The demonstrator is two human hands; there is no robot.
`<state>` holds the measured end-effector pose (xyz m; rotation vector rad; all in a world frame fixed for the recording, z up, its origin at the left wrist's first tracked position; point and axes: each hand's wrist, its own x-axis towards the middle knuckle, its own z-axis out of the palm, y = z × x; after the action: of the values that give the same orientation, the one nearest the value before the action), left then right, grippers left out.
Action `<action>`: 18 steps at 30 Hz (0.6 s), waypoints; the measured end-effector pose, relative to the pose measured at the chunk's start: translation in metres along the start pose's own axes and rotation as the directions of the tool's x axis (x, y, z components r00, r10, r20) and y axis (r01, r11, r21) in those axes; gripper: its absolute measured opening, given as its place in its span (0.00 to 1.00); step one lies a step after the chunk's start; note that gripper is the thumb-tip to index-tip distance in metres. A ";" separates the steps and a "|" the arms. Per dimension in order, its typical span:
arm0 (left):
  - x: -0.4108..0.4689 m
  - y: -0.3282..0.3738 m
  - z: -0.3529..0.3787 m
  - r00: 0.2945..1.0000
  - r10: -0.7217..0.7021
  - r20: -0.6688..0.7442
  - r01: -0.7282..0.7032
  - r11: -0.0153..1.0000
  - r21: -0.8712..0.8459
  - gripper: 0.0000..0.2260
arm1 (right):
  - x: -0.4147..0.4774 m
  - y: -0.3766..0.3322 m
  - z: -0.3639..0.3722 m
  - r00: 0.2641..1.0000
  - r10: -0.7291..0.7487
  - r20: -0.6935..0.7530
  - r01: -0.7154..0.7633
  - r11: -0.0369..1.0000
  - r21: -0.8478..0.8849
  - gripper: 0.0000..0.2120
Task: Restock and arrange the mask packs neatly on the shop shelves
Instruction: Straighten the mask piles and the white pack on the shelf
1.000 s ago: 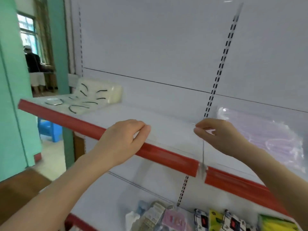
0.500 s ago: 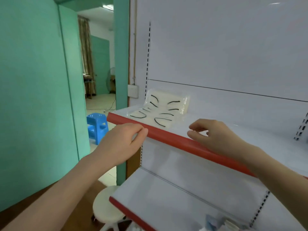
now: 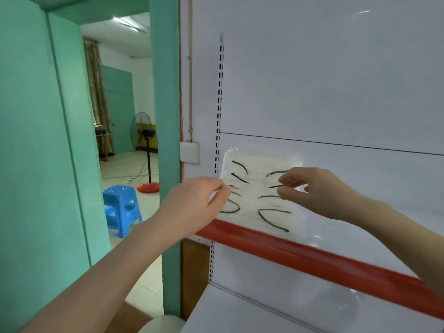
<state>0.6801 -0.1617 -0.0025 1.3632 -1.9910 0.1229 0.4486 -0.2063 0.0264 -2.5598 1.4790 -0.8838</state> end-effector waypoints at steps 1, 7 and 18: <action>0.004 -0.013 -0.003 1.000 0.001 -0.001 -0.001 1.000 -0.010 0.14 | 0.011 -0.005 0.005 1.000 0.007 0.002 -0.007 1.000 0.007 0.11; 0.034 -0.077 -0.014 0.998 0.035 0.044 -0.033 0.998 -0.051 0.11 | 0.055 -0.032 0.044 0.998 0.026 0.062 -0.026 1.000 -0.005 0.12; 0.086 -0.121 0.022 0.782 0.294 0.549 -0.296 0.951 -0.088 0.26 | 0.028 -0.027 0.051 0.876 0.448 0.178 -0.430 0.893 -0.131 0.17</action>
<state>0.7555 -0.2916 -0.0041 1.1563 -2.6940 -0.1533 0.5054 -0.2261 0.0046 -2.1342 1.9497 -0.4868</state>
